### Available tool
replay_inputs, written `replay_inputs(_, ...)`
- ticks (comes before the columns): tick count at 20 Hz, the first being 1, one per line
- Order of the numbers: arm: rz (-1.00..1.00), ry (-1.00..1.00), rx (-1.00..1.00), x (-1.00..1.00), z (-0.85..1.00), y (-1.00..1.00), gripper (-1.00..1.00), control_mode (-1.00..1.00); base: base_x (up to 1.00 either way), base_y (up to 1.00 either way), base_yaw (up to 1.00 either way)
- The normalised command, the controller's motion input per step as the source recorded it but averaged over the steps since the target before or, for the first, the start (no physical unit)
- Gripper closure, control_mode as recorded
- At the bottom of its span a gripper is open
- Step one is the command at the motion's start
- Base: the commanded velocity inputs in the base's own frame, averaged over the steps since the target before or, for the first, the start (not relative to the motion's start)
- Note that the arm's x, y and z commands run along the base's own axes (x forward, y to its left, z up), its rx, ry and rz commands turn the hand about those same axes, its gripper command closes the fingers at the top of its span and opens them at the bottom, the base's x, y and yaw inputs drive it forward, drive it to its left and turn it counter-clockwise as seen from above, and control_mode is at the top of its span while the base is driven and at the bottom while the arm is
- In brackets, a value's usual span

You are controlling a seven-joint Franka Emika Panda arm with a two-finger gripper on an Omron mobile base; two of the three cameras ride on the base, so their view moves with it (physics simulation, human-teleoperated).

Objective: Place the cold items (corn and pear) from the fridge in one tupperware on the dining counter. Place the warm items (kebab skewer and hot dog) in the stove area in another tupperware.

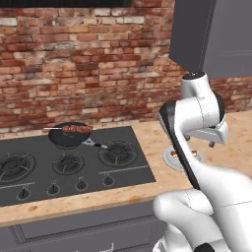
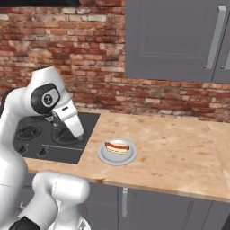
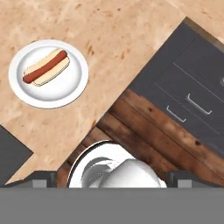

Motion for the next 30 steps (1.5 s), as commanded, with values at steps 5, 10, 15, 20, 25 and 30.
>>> replay_inputs(5, -0.07, -0.03, 0.09, 0.37, -0.54, -0.30, -1.00, -1.00, 0.00, 0.00, 0.00)
replay_inputs(10, -0.14, 0.00, 0.09, 0.59, -0.52, -0.11, -1.00, -1.00, 0.00, 0.00, 0.00)
replay_inputs(15, -0.09, 0.00, 0.11, 0.52, -0.40, -0.25, -1.00, -1.00, 0.00, 0.00, 0.00)
replay_inputs(20, -0.10, 0.00, 0.11, 0.21, -0.42, -0.31, -1.00, -1.00, 0.00, 0.00, 0.00)
replay_inputs(25, -0.13, 0.00, 0.02, 0.23, -0.39, -0.17, -1.00, -1.00, 0.00, 0.00, 0.00)
replay_inputs(30, -0.23, 0.00, 0.03, 0.30, -0.33, -0.03, -1.00, -1.00, 0.00, 0.00, 0.00)
